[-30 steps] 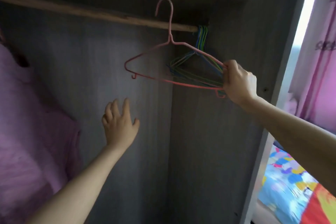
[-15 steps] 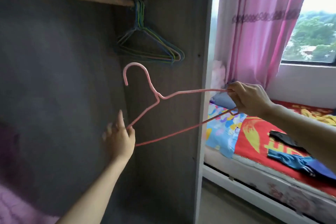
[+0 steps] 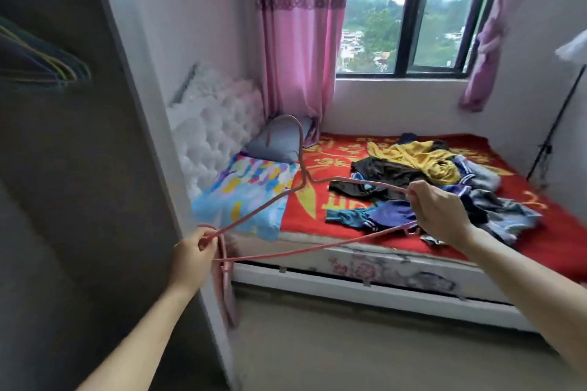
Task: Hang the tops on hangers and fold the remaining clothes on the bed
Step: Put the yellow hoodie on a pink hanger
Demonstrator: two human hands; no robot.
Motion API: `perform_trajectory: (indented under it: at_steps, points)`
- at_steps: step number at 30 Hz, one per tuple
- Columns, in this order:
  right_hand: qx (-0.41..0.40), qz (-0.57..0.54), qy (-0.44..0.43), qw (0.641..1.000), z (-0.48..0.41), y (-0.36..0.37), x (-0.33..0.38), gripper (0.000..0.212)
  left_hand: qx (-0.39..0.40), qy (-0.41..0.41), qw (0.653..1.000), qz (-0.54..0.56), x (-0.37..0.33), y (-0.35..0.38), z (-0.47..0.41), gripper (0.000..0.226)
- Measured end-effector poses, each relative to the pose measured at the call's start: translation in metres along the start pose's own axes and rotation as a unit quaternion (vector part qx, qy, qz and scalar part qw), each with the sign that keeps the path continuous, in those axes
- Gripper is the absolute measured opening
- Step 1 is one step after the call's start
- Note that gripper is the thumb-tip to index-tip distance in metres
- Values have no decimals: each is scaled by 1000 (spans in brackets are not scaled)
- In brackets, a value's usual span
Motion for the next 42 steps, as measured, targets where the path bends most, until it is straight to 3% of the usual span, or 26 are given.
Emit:
perform_trajectory:
  at_steps: [3, 8, 11, 13, 15, 19, 22, 25, 27, 36, 42]
  points:
    - [30, 42, 25, 998, 56, -14, -66, 35, 59, -9, 998, 25, -17, 94, 10, 14]
    - [66, 68, 87, 992, 135, -47, -145, 32, 179, 58, 981, 53, -61, 231, 45, 11]
    - [71, 101, 113, 986, 176, -66, -174, 32, 256, 106, 958, 77, -81, 289, 66, 24]
    - [75, 117, 148, 979, 197, -72, -187, 33, 277, 136, 946, 98, -89, 316, 70, 10]
    - [89, 128, 177, 972, 219, -76, -195, 33, 277, 151, 942, 112, -95, 340, 69, 12]
    - [144, 159, 230, 949, 252, -76, -210, 12, 263, 183, 941, 111, -109, 381, 69, 8]
    - [266, 187, 277, 904, 268, -61, -227, 20, 234, 256, 933, 99, -119, 404, 68, 15]
    - [495, 174, 301, 796, 286, -30, -238, 23, 209, 324, 920, 77, -119, 428, 70, 46]
    - [572, 118, 334, 739, 290, -8, -246, 28, 199, 340, 917, 65, -115, 447, 64, 61]
    - [474, -68, 400, 782, 194, 96, -304, 39, 209, 346, 912, 64, -107, 549, -15, 60]
    - [439, -128, 441, 772, 173, 154, -330, 35, 241, 330, 910, 65, -100, 604, -45, 62]
Point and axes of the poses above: each hand's wrist, its own z-axis away from the middle knuckle, its own y-axis out of the palm, x = y × z, the point moved 7 cm from there along -z, towards the middle knuckle, and after that the axes turned 10 degrees about z, right-handed, at the moved point
